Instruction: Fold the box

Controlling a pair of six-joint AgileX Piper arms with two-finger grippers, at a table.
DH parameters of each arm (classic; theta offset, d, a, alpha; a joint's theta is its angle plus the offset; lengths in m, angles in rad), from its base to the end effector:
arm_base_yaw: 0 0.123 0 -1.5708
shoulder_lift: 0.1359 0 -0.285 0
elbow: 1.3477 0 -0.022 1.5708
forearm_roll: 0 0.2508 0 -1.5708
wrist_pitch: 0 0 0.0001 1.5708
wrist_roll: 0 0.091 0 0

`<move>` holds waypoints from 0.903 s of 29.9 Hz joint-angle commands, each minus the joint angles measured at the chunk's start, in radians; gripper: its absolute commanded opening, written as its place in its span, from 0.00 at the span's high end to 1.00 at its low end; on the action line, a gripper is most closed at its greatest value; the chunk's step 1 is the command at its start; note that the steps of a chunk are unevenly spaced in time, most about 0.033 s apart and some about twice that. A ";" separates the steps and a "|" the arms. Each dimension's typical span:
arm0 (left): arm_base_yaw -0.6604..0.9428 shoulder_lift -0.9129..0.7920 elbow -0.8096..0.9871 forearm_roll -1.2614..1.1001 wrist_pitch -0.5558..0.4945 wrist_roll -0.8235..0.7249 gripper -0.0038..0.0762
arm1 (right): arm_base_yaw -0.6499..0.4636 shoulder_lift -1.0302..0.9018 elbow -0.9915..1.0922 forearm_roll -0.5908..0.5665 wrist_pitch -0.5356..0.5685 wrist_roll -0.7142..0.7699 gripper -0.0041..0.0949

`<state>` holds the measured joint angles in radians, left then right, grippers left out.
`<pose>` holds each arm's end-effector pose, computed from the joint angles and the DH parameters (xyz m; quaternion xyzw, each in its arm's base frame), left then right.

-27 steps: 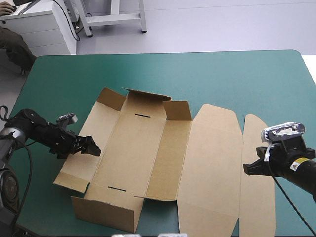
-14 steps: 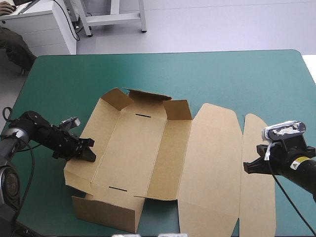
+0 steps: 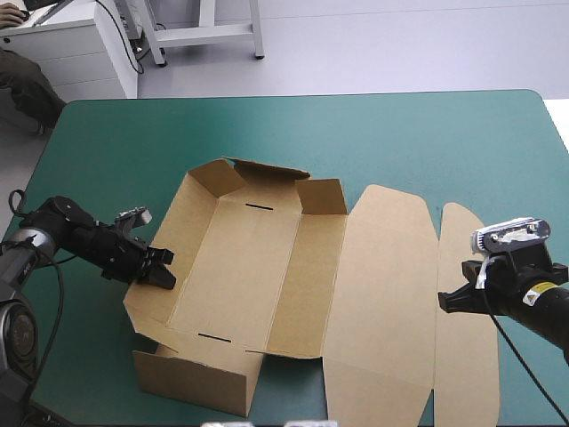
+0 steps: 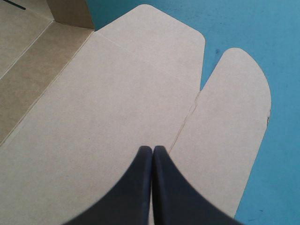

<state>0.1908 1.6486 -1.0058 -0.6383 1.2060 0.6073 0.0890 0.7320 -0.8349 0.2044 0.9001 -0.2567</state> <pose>0.2812 0.0027 0.2128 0.0591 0.9536 -0.2942 0.0259 0.1248 0.0257 0.3515 -0.1316 0.8948 0.0640 0.4219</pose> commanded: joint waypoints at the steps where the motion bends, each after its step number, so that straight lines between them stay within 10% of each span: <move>1: -0.007 -0.043 -0.061 -0.067 0.022 0.025 0.96 | -0.008 -0.002 -0.026 0.008 -0.066 -0.009 0.98; 27: -0.592 -0.144 -0.625 0.638 -0.030 -0.129 0.96 | -0.008 -0.164 -0.085 -0.013 -0.106 0.041 0.98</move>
<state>-0.3166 1.5506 -1.5862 -0.1061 1.2310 0.5188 0.0890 0.5916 -0.8690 0.2014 0.8503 -0.2422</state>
